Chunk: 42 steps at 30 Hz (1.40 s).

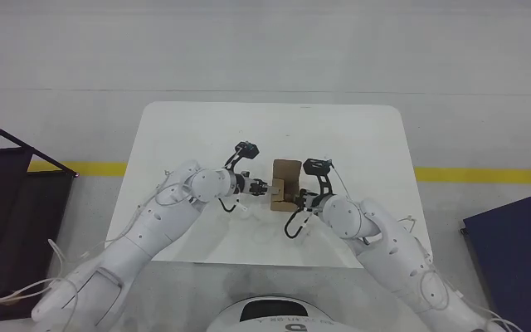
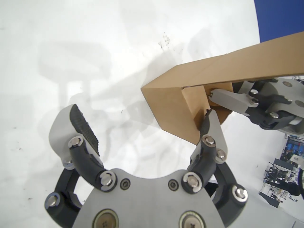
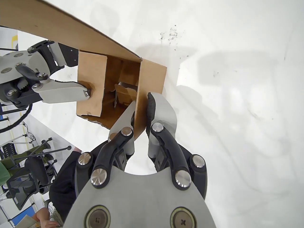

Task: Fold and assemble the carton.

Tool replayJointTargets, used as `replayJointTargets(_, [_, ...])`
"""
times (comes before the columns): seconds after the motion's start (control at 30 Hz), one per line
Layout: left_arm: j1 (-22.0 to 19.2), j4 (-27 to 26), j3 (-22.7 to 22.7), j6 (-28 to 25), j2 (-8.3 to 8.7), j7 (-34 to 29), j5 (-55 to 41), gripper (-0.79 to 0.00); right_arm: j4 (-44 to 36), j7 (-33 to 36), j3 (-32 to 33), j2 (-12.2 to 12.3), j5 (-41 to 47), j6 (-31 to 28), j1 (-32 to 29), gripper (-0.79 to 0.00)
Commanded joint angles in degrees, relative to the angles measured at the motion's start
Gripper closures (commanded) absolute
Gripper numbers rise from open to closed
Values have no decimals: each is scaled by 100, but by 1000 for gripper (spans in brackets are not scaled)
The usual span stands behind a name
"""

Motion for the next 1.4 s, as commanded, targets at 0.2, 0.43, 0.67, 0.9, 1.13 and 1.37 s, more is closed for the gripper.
replayJointTargets(0.2, [69, -240, -58, 76, 4, 32, 205, -785, -307, 137, -106, -41, -273, 442, 16, 0])
replayJointTargets(0.43, [208, -536, -155, 113, 34, -36, 288, -785, -263, 46, -216, -136, -25, 468, 104, 0])
replayJointTargets(0.67, [292, -652, -250, 178, 48, -12, 379, -523, -30, 19, -454, -241, -85, 600, 309, 0])
replayJointTargets(0.9, [381, -767, -355, 253, 74, 1, 553, -345, 85, 5, -677, -331, -510, 1143, 479, 0])
replayJointTargets(1.13, [438, -849, -381, 247, 68, -86, 559, -311, 57, 4, -731, -381, -613, 1164, 492, -28])
replayJointTargets(1.37, [441, -860, -382, 238, 46, -104, 563, -292, 69, 25, -782, -429, -682, 1120, 492, -92])
